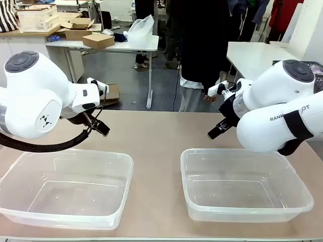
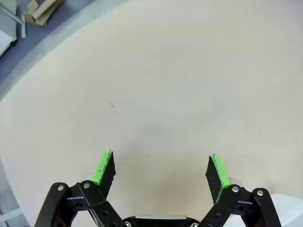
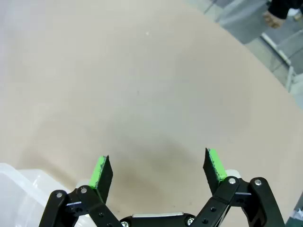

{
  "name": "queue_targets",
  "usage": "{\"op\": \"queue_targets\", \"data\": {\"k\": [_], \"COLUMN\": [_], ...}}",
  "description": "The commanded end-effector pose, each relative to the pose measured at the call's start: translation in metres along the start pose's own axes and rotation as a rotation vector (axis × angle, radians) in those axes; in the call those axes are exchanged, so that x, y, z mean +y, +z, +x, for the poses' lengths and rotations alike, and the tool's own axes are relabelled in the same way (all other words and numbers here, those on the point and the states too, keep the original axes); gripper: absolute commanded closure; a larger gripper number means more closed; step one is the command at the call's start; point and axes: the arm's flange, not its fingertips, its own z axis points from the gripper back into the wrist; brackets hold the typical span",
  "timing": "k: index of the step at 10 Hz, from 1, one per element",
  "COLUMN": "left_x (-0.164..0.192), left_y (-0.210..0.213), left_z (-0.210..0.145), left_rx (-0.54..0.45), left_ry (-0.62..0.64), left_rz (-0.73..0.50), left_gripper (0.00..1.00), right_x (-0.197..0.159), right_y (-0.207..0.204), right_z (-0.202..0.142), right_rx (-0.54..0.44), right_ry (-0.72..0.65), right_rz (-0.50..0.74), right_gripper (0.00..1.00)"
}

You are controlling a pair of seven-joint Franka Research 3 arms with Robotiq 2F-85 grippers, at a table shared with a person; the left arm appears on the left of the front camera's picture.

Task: Sort the waste into each basket.
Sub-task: Pick up the Organizing box on the left side of the table and lift it.

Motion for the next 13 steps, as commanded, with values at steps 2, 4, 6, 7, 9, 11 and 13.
{"op": "queue_targets", "data": {"k": [2, 4, 6, 7, 9, 11, 13], "left_x": [0.0000, 0.0000, 0.0000, 0.0000, 0.0000, 0.0000, -0.0002], "left_y": [0.0002, 0.0002, 0.0002, 0.0002, 0.0002, 0.0002, 0.0000], "left_z": [0.0001, 0.0001, 0.0001, 0.0001, 0.0001, 0.0001, 0.0001], "left_rx": [-0.001, -0.001, -0.001, -0.001, -0.001, -0.001, 0.000], "left_ry": [0.000, 0.000, 0.000, 0.000, 0.000, 0.000, -0.001], "left_rz": [0.000, 0.000, 0.000, 0.000, 0.000, 0.000, 0.000], "left_gripper": [0.00, 0.00, 0.00, 0.00, 0.00, 0.00, 0.00], "right_x": [0.0000, 0.0000, 0.0000, 0.0000, 0.0000, 0.0000, 0.0001], "right_y": [0.0000, 0.0000, 0.0000, 0.0000, 0.0000, 0.0000, 0.0000], "right_z": [0.0000, 0.0000, 0.0000, 0.0000, 0.0000, 0.0000, 0.0000], "right_rx": [0.000, 0.000, 0.000, 0.000, 0.000, 0.000, 0.000], "right_ry": [0.000, 0.000, 0.000, 0.000, 0.000, 0.000, 0.001], "right_rz": [0.000, 0.000, 0.000, 0.000, 0.000, 0.000, 0.000], "right_gripper": [0.00, 0.00, 0.00, 0.00, 0.00, 0.00, 0.00]}}
